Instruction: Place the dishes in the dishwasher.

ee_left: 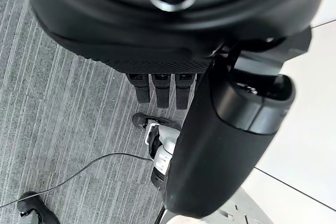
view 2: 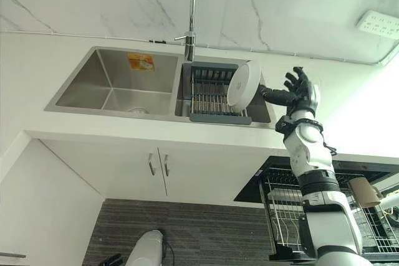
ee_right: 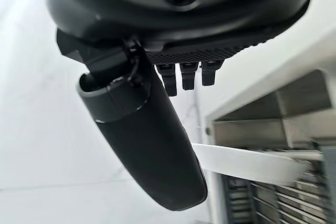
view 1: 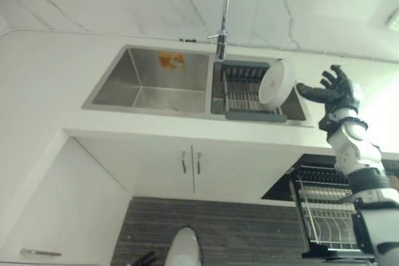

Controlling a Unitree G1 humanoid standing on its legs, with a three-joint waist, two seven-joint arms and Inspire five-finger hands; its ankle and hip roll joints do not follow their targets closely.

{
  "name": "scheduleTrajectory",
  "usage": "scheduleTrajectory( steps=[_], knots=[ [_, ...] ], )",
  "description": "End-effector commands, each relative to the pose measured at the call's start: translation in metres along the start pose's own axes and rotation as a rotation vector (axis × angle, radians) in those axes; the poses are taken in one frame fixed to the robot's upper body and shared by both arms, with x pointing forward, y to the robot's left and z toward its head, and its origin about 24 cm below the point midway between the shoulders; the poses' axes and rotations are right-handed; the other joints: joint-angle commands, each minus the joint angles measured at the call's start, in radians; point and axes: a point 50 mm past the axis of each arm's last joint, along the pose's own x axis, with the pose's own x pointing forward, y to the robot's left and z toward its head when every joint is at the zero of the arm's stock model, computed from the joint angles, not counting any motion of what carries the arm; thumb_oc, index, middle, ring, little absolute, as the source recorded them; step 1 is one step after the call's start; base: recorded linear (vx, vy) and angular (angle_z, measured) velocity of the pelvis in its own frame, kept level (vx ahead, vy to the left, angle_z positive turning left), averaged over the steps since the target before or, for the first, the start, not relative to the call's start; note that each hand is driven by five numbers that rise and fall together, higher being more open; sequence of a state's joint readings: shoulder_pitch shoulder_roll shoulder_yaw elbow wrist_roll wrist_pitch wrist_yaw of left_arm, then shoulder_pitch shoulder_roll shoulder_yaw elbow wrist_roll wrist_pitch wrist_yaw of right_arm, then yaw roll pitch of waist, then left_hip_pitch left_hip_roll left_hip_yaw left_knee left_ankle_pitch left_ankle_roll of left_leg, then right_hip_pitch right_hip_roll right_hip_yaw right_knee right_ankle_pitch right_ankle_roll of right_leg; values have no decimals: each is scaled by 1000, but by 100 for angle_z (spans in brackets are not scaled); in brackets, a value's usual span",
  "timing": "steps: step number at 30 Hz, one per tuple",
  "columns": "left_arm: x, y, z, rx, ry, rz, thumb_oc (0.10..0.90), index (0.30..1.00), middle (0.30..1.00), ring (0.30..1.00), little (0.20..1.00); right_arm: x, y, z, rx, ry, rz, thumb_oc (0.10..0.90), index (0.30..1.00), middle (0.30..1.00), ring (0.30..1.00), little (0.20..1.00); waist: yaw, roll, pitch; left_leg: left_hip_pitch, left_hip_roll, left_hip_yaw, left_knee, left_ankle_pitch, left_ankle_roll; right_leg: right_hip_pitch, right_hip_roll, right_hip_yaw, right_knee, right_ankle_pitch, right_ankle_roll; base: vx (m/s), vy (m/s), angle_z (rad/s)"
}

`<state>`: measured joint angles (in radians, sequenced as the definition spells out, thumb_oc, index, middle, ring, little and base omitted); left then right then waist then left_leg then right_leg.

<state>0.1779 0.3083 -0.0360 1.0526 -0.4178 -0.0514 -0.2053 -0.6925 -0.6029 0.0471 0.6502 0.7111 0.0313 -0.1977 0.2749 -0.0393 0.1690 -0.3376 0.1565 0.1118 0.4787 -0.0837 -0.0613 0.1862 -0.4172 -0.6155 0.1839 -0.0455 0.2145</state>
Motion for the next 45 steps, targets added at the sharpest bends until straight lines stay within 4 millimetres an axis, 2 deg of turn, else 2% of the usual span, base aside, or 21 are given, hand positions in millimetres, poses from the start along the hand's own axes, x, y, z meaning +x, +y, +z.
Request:
scheduleTrajectory(
  steps=[1, 10, 11, 13, 14, 19, 20, 24, 26, 27, 28, 30, 32, 39, 42, 44, 45],
  knots=[
    [1, 3, 17, 95, -48, -31, 800, 900, 900, 900, 900, 9, 11, 84, 1, -285, 55, 800, 900, 900, 900, 900, 26, 19, -63, 210, 39, 15, -179, -26, -69, -70, 16, 12, 116, -50, -3, 0, 0, 0],
    [-1, 7, 16, 106, -36, -31, 800, 900, 900, 900, 900, 19, 12, 85, -39, -195, 75, 800, 900, 900, 900, 900, 44, 17, -62, 207, 38, 11, -179, -20, -73, -61, 17, 5, 116, -51, -1, 10, 0, 2],
    [-1, 8, 16, 104, -36, -30, 800, 900, 900, 900, 900, 20, 12, 85, -41, -191, 78, 800, 900, 900, 900, 900, 43, 13, -66, 215, 39, 1, -179, -40, -82, -53, 22, 22, 116, -70, 12, 93, -30, 0],
    [-1, 8, 15, 103, -36, -29, 800, 900, 900, 900, 900, 21, 13, 86, -44, -180, 83, 800, 900, 900, 900, 900, 46, 13, -65, 216, 38, 0, -179, -39, -83, -50, 22, 21, 116, -70, 12, 12, 6, 5],
    [-1, 8, 15, 108, -35, -32, 800, 900, 900, 900, 900, 23, 13, 86, -45, -166, 83, 800, 900, 900, 900, 900, 52, 15, -62, 205, 37, 7, -179, -18, -75, -57, 15, -2, 116, -50, 1, -72, 38, 8],
    [-1, 8, 14, 107, -32, -32, 800, 900, 900, 900, 900, 24, 14, 84, -43, -144, 91, 800, 900, 900, 900, 900, 55, 14, -61, 202, 37, 5, -179, -15, -76, -54, 15, -4, 116, -50, 2, 6, 5, 3],
    [-1, 8, 14, 105, -30, -31, 800, 900, 900, 900, 900, 25, 15, 84, -41, -134, 92, 800, 900, 900, 900, 900, 54, 11, -63, 212, 37, -4, -179, -35, -84, -46, 19, 14, 116, -69, 14, 92, -25, 0],
    [-1, 8, 14, 106, -31, -33, 800, 900, 900, 900, 900, 26, 15, 85, -42, -124, 86, 800, 900, 900, 900, 900, 57, 11, -63, 209, 36, -6, -179, -34, -85, -44, 18, 14, 116, -70, 15, 25, -2, 3],
    [-1, 8, 15, 105, -33, -32, 800, 900, 900, 900, 900, 26, 15, 84, -39, -117, 81, 800, 900, 900, 900, 900, 57, 10, -62, 209, 36, -5, -179, -34, -85, -44, 18, 14, 116, -69, 16, -37, 18, 0],
    [-1, 8, 15, 106, -34, -33, 800, 900, 900, 900, 900, 26, 14, 84, -36, -115, 79, 800, 900, 900, 900, 900, 60, 14, -58, 200, 35, 3, -179, -14, -76, -51, 12, -5, 116, -49, 3, 0, 0, 0],
    [-1, 8, 15, 106, -34, -33, 800, 900, 900, 900, 900, 27, 14, 84, -33, -112, 79, 800, 900, 900, 900, 900, 58, 10, -61, 209, 35, -6, -179, -34, -85, -43, 17, 14, 116, -68, 16, -79, 32, 1],
    [-1, 7, 15, 108, -35, -34, 800, 900, 900, 900, 900, 27, 15, 84, -30, -108, 76, 800, 900, 900, 900, 900, 63, 13, -58, 199, 36, 3, -179, -13, -76, -51, 11, -5, 116, -48, 4, -41, 16, 6],
    [-1, 7, 15, 107, -34, -34, 800, 900, 900, 900, 900, 28, 14, 85, -28, -104, 77, 800, 900, 900, 900, 900, 60, 9, -61, 208, 36, -5, -179, -34, -85, -43, 17, 14, 116, -68, 17, 83, -32, 5],
    [-1, 7, 14, 110, -26, -35, 800, 900, 900, 900, 900, 30, 11, 85, 10, -75, 46, 800, 900, 900, 900, 900, 68, 12, -57, 200, 33, 0, -179, -14, -77, -47, 10, -9, 116, -48, 4, -11, 12, 3],
    [-1, 8, 13, 107, -26, -33, 800, 900, 900, 900, 900, 30, 10, 85, 8, -69, 42, 800, 900, 900, 900, 900, 69, 12, -55, 198, 33, -1, -179, -12, -78, -48, 9, -9, 116, -46, 5, 31, -13, 0],
    [-1, 8, 14, 107, -24, -30, 800, 900, 900, 900, 900, 31, 9, 87, 6, -65, 40, 800, 900, 900, 900, 900, 68, 8, -58, 206, 33, -11, -179, -32, -87, -40, 14, 8, 116, -64, 18, 68, -18, 1],
    [-1, 9, 13, 108, -22, -30, 800, 900, 900, 900, 900, 32, 9, 87, 3, -61, 36, 800, 900, 900, 900, 900, 72, 13, -54, 198, 33, -3, -179, -12, -80, -45, 7, -12, 116, -45, 6, 48, 1, 1]
  ],
)
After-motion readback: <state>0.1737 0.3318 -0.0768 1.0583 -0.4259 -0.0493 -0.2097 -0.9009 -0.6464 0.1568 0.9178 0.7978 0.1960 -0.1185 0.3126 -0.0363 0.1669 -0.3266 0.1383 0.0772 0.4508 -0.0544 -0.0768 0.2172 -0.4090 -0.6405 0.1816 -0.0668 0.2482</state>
